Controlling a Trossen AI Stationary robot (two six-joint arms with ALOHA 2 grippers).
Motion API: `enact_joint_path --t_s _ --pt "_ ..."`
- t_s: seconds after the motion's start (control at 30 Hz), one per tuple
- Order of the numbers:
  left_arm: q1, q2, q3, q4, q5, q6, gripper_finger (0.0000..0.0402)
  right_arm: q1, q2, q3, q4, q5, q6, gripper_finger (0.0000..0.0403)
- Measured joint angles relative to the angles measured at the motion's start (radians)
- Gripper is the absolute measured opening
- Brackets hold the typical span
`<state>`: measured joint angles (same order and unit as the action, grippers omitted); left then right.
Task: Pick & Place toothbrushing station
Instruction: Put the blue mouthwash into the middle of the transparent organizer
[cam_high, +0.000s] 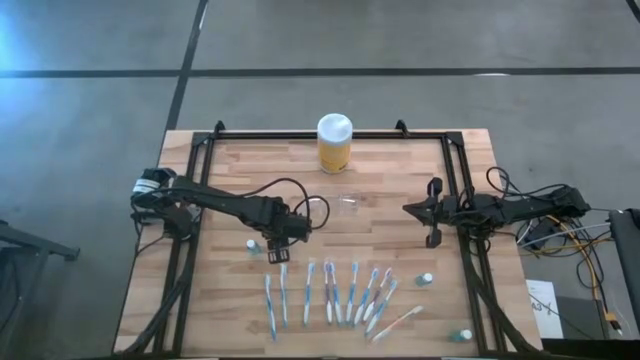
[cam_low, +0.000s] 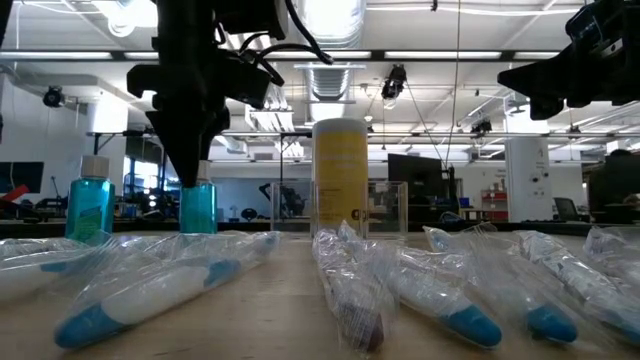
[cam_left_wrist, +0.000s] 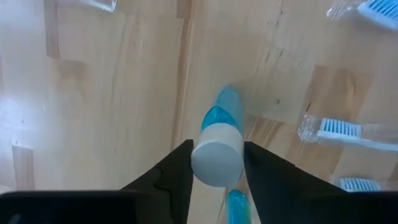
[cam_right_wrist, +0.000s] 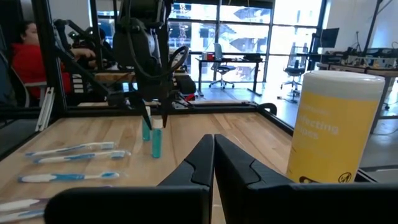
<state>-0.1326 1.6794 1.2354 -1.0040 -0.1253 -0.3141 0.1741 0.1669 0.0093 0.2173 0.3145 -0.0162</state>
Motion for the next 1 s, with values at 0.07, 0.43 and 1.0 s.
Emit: enact_joint_path --t_s 0.07,0.43,1.0 --pt "0.000 0.000 0.000 0.004 0.000 0.000 0.0136 0.000 0.000 0.000 0.000 0.000 -0.003 0.0008" --pt "0.000 0.000 0.007 0.002 0.000 0.000 0.0136 0.000 0.000 0.000 0.000 0.000 -0.006 0.0008" --pt "0.000 -0.001 0.021 0.002 -0.001 0.000 0.0134 0.000 0.000 0.000 0.000 0.000 -0.006 0.0008"
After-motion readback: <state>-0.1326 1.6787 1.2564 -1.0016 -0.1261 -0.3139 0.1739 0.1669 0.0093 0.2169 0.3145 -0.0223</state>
